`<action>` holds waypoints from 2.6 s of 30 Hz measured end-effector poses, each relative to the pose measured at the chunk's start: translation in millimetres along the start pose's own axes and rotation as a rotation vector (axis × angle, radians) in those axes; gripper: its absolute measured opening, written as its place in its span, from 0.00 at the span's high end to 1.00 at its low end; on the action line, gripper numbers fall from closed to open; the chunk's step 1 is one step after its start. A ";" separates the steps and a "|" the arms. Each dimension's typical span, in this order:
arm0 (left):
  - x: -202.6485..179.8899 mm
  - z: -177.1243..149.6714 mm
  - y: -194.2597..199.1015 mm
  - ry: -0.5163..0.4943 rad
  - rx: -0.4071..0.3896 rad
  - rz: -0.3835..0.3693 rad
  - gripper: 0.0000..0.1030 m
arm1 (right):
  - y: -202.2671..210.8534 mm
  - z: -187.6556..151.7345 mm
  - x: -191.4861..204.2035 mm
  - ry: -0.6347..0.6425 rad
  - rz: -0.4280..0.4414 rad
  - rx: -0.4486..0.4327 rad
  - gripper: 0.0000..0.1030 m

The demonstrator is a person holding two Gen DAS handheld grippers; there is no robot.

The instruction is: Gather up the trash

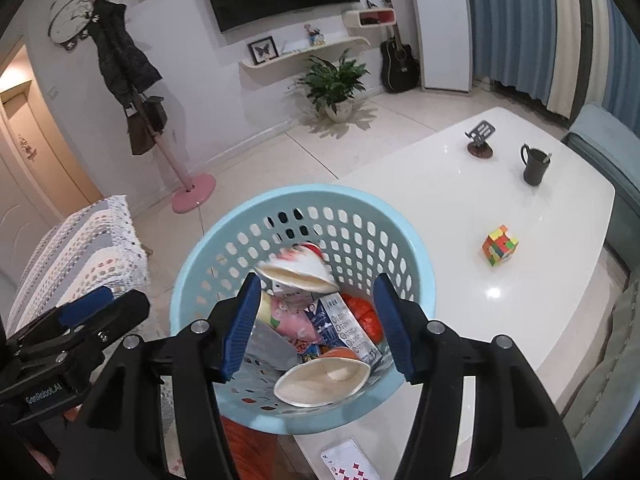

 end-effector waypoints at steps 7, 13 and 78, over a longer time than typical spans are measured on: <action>6.3 11.0 61.3 -0.062 -0.188 0.111 0.14 | 33.1 8.3 16.7 0.043 0.027 -0.122 0.35; 19.0 16.8 107.1 -0.097 -0.349 0.206 0.11 | 60.4 7.5 36.5 0.102 0.018 -0.226 0.31; 62.7 -5.1 133.6 -0.068 -0.472 0.328 0.07 | 97.9 -12.2 69.5 0.166 -0.050 -0.410 0.24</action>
Point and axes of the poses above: each gripper's, at about its wrist camera, not at the fingertips, and y roughly against the way its jaws point, x to its left, z to its top, the point moved 1 cm from there along -y, roughly the way its jaws point, and after that the axes turned 14 degrees about -x, right-handed, at the moved point
